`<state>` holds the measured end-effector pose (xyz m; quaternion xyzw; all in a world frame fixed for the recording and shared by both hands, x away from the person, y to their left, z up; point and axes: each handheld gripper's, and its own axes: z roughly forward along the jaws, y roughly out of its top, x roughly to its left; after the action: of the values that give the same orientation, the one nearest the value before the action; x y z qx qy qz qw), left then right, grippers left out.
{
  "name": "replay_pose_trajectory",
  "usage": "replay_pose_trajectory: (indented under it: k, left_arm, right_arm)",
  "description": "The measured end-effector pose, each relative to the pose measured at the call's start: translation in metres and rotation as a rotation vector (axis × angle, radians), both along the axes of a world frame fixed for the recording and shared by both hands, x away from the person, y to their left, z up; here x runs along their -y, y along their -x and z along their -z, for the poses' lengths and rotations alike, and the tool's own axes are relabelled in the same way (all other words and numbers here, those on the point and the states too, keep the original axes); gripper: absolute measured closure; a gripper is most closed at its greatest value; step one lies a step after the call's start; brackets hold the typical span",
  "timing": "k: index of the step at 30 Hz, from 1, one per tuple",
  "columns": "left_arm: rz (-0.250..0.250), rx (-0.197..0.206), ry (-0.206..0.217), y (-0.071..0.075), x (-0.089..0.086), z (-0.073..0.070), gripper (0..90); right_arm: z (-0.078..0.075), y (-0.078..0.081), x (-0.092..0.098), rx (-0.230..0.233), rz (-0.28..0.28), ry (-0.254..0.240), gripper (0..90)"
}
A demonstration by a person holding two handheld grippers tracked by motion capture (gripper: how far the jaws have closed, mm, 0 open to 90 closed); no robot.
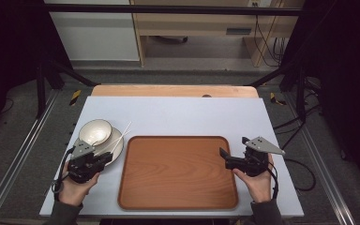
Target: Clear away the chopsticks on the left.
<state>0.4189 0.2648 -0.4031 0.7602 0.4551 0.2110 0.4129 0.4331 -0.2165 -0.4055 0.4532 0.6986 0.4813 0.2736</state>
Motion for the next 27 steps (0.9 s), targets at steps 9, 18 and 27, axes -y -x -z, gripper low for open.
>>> replay_pose_trajectory:
  k: [9,18,27]
  left_arm:
    - [-0.062,0.043,0.028,0.015,0.026,-0.010,84.7]
    - [-0.190,0.035,0.074,0.021,0.045,0.001,84.7]
    - [-0.253,0.031,0.151,0.026,0.056,0.022,84.6]
  right_arm:
    - [-0.001,0.001,0.001,0.003,0.007,-0.003,7.4]
    - [-0.002,0.002,0.001,0.006,0.001,-0.007,7.3]
    - [-0.001,0.002,-0.002,0.001,-0.009,-0.010,7.1]
